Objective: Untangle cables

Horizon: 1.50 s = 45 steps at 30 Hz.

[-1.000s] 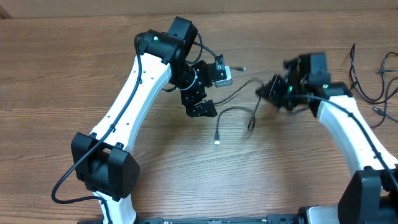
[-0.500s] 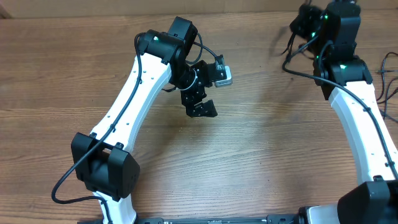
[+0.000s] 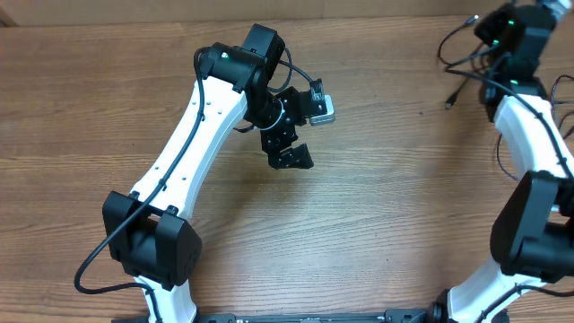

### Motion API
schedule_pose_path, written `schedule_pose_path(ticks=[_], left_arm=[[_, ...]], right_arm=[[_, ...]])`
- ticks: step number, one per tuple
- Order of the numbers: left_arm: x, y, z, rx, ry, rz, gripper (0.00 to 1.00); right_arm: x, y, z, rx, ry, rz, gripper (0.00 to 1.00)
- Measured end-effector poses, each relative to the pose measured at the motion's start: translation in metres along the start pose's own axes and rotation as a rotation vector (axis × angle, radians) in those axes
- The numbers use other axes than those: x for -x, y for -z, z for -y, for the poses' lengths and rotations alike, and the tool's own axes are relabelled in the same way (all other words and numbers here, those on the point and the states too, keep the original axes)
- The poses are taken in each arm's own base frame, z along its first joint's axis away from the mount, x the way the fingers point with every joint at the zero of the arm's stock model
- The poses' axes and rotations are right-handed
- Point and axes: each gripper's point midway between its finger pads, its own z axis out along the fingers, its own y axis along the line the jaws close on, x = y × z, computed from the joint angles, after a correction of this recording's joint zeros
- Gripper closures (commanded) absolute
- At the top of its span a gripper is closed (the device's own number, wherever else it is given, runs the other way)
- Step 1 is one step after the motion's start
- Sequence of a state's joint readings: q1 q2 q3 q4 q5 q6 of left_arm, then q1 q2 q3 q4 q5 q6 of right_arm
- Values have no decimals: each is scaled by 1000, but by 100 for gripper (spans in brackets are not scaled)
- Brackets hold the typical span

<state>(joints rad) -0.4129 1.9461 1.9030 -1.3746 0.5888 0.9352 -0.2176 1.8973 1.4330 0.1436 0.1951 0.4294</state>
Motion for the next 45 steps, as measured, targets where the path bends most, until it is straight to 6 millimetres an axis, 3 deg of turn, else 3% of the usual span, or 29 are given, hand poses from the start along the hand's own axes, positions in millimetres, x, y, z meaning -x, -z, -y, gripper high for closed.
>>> schedule_pose_path(ticks=[4,8,14,17,18,19,20,22,23,24,30,37,43,45], left_arm=[[0,0,0,0,0,0,0],[0,0,0,0,0,0,0],[0,0,0,0,0,0,0],[0,0,0,0,0,0,0],[0,0,0,0,0,0,0],[0,0,0,0,0,0,0],[0,0,0,0,0,0,0],[0,0,0,0,0,0,0],[0,0,0,0,0,0,0],[0,0,0,0,0,0,0],[0,0,0,0,0,0,0],[0,0,0,0,0,0,0],[0,0,0,0,0,0,0],[0,0,0,0,0,0,0]], right_arm=[[18,-13,42,-59,-23,55,96],[48,-24,84,-90,-65,174,96],[97,-17,138,-122,-178,326,96],[106,-13,165,-161,-208,341,96],[106,-13,171,-172,-212,337,83],[105,-12,179,-191,-217,326,46],[103,-12,184,-203,-223,316,32],[101,-12,190,-216,-229,306,17],[100,-12,191,-217,-230,303,4],[100,-12,191,-215,-230,302,0],[92,-18,169,-105,-151,234,0],[55,-20,136,72,-96,20,0],[21,16,73,218,32,-215,0],[-4,30,45,259,81,-313,0]])
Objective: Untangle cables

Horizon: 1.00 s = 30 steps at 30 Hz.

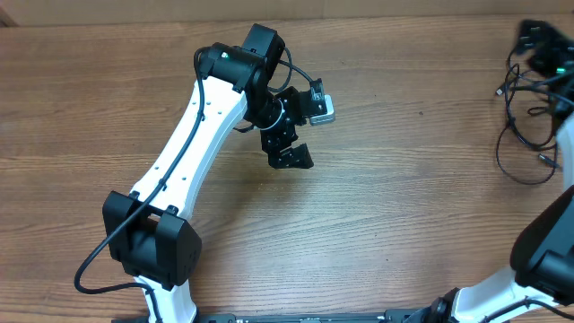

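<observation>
A bundle of thin black cables lies and hangs at the far right of the wooden table. It forms loops, with a small plug end sticking out to the left. My right gripper, blurred at the top right edge, sits on the upper part of the bundle and appears shut on it. My left gripper hovers over the table's middle, far from the cables, with nothing in it. Its jaws cannot be made out from above.
The left arm's white links stretch diagonally from the base at the lower left. The right arm's links run along the right edge. A black supply cable loops by the left base.
My right gripper has moved to the right, toward the table's edge, and the cable bundle has shifted right and down with it. The left arm has not moved.
</observation>
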### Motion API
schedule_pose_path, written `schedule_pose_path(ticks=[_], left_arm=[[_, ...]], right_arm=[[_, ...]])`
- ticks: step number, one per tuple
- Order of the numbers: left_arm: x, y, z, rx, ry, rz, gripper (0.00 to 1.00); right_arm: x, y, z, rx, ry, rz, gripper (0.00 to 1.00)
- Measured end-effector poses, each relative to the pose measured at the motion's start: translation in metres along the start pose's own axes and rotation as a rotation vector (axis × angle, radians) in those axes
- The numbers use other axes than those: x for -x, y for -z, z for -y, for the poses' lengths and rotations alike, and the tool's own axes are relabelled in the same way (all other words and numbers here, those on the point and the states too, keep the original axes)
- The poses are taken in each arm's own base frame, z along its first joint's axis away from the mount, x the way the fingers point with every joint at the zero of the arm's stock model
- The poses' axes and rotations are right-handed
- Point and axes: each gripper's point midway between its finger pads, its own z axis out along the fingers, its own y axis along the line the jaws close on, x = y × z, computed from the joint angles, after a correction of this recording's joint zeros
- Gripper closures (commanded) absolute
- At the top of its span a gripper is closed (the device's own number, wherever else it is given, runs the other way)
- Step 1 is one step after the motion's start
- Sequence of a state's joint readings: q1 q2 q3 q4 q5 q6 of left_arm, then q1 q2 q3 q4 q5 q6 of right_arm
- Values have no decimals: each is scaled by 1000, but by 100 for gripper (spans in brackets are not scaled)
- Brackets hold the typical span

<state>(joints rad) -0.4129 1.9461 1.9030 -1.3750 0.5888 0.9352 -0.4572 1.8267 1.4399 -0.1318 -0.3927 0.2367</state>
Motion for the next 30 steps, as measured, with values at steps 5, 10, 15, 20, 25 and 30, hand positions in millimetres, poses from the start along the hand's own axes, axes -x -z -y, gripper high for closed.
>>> schedule_pose_path(ticks=[5,10,15,20,25,30], left_arm=[[0,0,0,0,0,0,0],[0,0,0,1,-1,1,0],[0,0,0,2,-1,1,0],[0,0,0,2,-1,1,0],[0,0,0,2,-1,1,0],[0,0,0,2,-1,1,0]], right_arm=[[-96,-10,-76,92,51,-320,0],[-166,2,-129,148,92,-543,0],[-228,25,-183,210,164,-728,0],[-268,45,-226,280,242,-819,0],[-283,54,-245,318,279,-843,0],[-284,54,-247,319,282,-845,0]])
